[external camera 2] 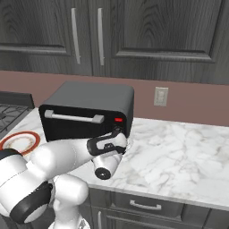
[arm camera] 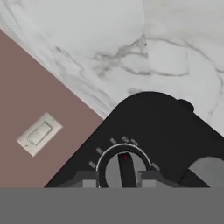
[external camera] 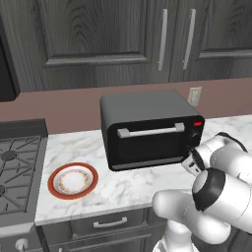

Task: Pull the toaster oven rack outwards. Pick up the baguette from the plate and place it on the toaster oven rack. Close the toaster oven door fully and set the temperature to the lowest setting.

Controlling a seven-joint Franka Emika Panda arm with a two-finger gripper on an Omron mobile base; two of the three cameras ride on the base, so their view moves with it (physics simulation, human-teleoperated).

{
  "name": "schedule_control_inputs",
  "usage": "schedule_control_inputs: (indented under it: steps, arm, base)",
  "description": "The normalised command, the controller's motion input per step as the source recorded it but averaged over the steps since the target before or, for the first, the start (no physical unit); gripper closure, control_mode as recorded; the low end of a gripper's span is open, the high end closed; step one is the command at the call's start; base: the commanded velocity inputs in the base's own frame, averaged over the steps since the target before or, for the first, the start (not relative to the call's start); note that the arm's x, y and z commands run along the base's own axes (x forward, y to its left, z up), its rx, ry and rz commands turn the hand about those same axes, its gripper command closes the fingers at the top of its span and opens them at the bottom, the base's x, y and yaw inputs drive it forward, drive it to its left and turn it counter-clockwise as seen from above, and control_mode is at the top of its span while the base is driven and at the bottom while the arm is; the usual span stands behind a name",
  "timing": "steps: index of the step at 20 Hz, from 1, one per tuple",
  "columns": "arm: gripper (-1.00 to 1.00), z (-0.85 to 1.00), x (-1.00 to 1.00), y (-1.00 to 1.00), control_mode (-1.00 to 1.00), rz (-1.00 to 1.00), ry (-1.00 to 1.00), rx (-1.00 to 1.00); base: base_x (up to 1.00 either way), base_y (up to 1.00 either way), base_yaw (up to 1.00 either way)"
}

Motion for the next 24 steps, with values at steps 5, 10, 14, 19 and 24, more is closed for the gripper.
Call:
schedule_control_inputs:
  steps: [5, 10, 14, 19, 24]
  arm:
    - [1.00, -0.40, 0.00, 0.02, -1.00, 0.00, -0.07, -0.15]
    - [1.00, -0.46, 0.00, 0.06, -1.00, 0.00, -0.05, -0.14]
    - [1.00, -0.42, 0.03, 0.05, -1.00, 0.00, -0.01, -0.09]
    - [1.00, -0.28, 0.15, 0.00, -1.00, 0.02, 0.00, -0.15]
    - [1.00, -0.17, 0.09, 0.00, -1.00, 0.07, -0.02, -0.36]
  base:
    - [0.00, 0.00, 0.00]
    - [0.00, 0.00, 0.00]
    - [0.00, 0.00, 0.00]
    - [0.00, 0.00, 0.00]
    - [0.00, 0.00, 0.00]
